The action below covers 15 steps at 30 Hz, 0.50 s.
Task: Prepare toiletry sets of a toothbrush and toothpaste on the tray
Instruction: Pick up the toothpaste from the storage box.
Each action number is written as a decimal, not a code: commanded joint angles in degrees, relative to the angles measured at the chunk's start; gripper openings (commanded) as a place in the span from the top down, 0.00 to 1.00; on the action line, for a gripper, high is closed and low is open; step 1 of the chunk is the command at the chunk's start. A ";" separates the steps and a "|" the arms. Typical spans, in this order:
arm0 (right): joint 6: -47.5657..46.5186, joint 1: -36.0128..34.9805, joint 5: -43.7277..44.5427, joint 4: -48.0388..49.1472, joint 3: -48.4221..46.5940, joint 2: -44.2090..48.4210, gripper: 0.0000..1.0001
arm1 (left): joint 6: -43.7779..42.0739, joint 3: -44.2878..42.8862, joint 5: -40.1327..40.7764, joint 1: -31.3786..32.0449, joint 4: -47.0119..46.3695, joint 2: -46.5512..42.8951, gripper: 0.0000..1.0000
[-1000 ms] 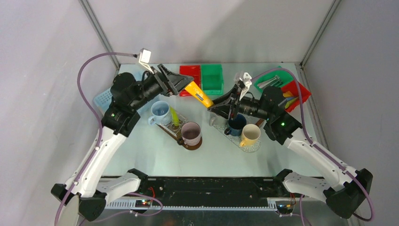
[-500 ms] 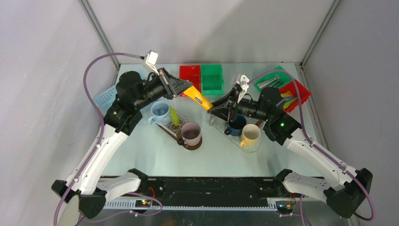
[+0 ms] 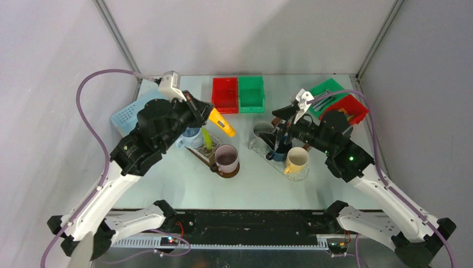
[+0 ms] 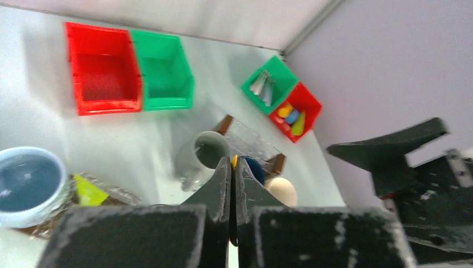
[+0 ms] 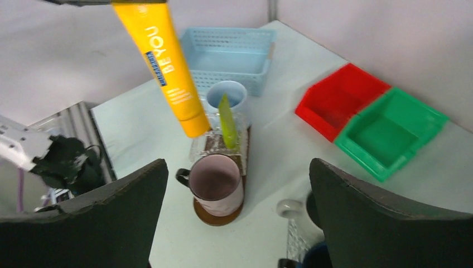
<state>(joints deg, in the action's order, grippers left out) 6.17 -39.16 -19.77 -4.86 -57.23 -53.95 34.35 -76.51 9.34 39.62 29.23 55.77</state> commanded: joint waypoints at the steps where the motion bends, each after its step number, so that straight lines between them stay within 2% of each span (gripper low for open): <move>1: -0.59 0.17 13.59 -4.96 -0.66 3.97 0.01 | -1.78 -2.61 23.78 6.99 4.99 -0.13 1.00; 8: 0.27 0.92 28.49 -8.53 1.57 8.72 0.00 | 3.25 -2.75 40.69 14.26 7.99 3.73 1.00; 11: 1.04 2.00 34.21 -11.28 2.07 10.30 0.01 | 7.13 -2.81 44.76 15.86 9.49 5.65 1.00; 15: 2.10 4.75 36.89 -14.10 3.02 12.58 0.00 | 13.74 -3.15 49.39 16.40 12.83 9.13 1.00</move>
<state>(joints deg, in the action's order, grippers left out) 6.92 -36.40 9.80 -15.77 -55.00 -43.57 40.23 -77.12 48.80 55.31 39.79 62.87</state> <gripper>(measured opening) 0.993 0.010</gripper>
